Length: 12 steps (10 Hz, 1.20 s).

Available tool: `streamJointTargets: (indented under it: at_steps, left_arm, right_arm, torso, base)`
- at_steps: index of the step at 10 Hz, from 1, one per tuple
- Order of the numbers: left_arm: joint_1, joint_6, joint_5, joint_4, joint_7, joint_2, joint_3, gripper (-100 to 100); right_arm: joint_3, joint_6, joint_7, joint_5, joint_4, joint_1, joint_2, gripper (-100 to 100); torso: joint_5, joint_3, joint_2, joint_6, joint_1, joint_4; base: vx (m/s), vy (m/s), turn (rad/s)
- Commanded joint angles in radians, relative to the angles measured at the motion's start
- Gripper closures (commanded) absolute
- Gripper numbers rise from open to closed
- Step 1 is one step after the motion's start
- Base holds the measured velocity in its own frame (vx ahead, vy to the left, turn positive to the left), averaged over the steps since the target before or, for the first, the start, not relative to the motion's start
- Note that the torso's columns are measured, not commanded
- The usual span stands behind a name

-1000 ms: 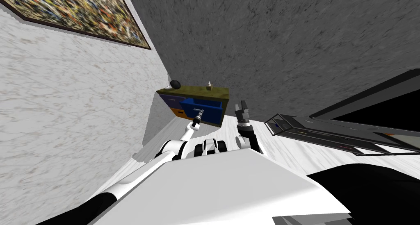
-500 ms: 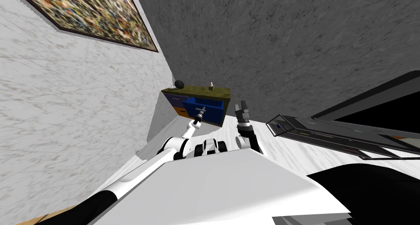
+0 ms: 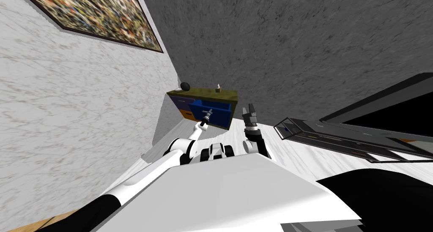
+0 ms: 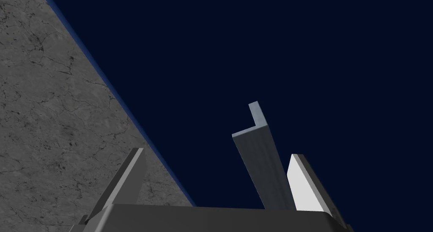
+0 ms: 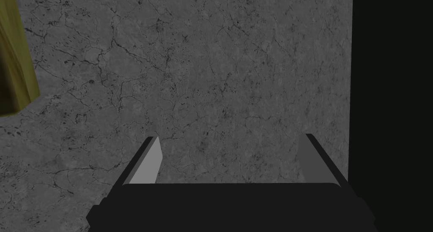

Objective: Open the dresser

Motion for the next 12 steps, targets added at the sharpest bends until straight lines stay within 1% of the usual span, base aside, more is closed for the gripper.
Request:
streamJointTargets:
  at_steps: [1,3,5,6,7,12]
  left_arm:
    - [-0.033,0.024,0.000,-0.010,0.011,0.002,-0.004,-100]
    - [-0.062,0.052,0.001,-0.012,0.020,0.001,-0.004,-100]
    - [-0.062,0.052,0.001,-0.012,0.020,0.001,-0.004,-100]
    - [-0.035,0.073,-0.002,-0.022,0.029,-0.001,-0.012,-100]
    - [-0.034,0.071,-0.002,-0.014,0.026,-0.001,-0.010,0]
    - [-0.021,0.081,-0.002,-0.004,0.027,-0.001,-0.010,0]
  right_arm:
    - [0.000,0.000,0.000,0.000,0.000,0.000,0.000,0]
    - [0.000,0.000,0.000,0.000,0.000,0.000,0.000,0]
    - [0.000,0.000,0.000,0.000,0.000,0.000,0.000,0]
    - [0.000,0.000,0.000,0.000,0.000,0.000,0.000,0]
    - [0.000,0.000,0.000,0.000,0.000,0.000,0.000,0]
    - [0.000,0.000,0.000,0.000,0.000,0.000,0.000,0]
  torso:
    - [0.000,0.001,0.003,-0.001,0.001,0.002]
    - [0.000,0.004,0.006,0.000,0.000,0.005]
    - [-0.001,0.006,0.009,-0.001,0.000,0.008]
    - [-0.001,0.005,0.008,-0.001,0.000,0.008]
    - [0.000,0.004,0.006,0.000,0.000,0.005]
    - [0.001,-0.002,-0.003,0.000,0.001,-0.003]
  base:
    - [-0.038,0.015,0.003]
    - [-0.031,0.015,-0.001]
    - [-0.017,0.010,-0.003]
    - [0.000,0.000,0.000]
    - [0.000,0.000,0.000]
    - [0.000,0.000,0.000]
